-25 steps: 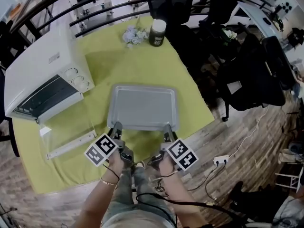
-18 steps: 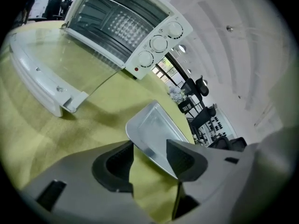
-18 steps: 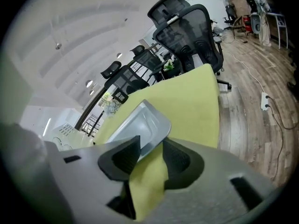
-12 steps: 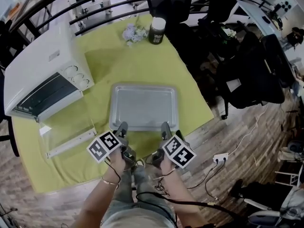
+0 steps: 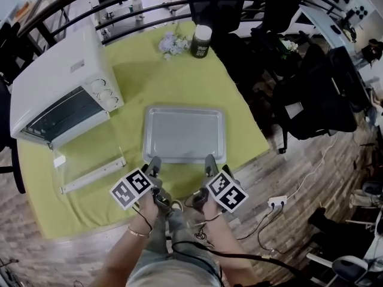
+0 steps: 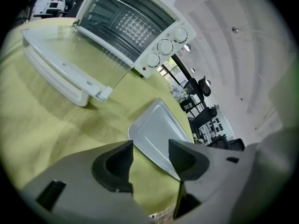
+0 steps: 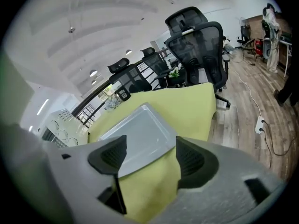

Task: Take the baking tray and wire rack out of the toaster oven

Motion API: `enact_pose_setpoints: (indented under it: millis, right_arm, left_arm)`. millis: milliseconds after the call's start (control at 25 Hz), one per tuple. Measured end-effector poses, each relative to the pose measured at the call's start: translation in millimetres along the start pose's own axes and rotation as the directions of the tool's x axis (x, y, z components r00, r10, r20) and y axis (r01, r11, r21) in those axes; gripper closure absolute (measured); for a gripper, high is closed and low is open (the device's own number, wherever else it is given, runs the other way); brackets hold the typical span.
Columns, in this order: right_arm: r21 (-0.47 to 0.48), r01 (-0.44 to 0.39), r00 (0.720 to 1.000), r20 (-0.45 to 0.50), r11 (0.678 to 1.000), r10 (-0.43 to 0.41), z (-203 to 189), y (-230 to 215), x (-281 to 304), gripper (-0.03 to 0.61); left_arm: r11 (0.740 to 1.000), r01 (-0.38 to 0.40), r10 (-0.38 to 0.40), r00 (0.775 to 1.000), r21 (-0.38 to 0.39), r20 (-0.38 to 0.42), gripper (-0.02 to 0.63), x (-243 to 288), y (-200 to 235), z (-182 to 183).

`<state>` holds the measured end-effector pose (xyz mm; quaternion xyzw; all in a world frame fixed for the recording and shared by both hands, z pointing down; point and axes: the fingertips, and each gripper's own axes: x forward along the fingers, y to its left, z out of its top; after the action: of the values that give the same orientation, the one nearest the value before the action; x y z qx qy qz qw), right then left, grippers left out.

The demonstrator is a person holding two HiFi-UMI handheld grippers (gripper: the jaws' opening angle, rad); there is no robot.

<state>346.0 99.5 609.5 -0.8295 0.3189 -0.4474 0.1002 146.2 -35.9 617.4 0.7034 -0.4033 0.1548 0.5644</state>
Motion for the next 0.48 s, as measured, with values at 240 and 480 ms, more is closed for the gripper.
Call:
enact_pose_setpoints:
  millis: [240, 480]
  right_arm:
    - [-0.027, -0.075, 0.997, 0.010, 0.997, 0.075, -2, 39, -11, 0.258]
    - [-0.057, -0.176, 0.984, -0.013, 0.983, 0.175, -12, 90, -22, 0.264]
  left_arm:
    - [1.000, 0.022, -0.021, 0.995, -0.004, 0.097, 0.388, -34, 3, 29]
    - [0.998, 0.034, -0.022, 0.977, -0.057, 0.213, 0.388, -79, 19, 64]
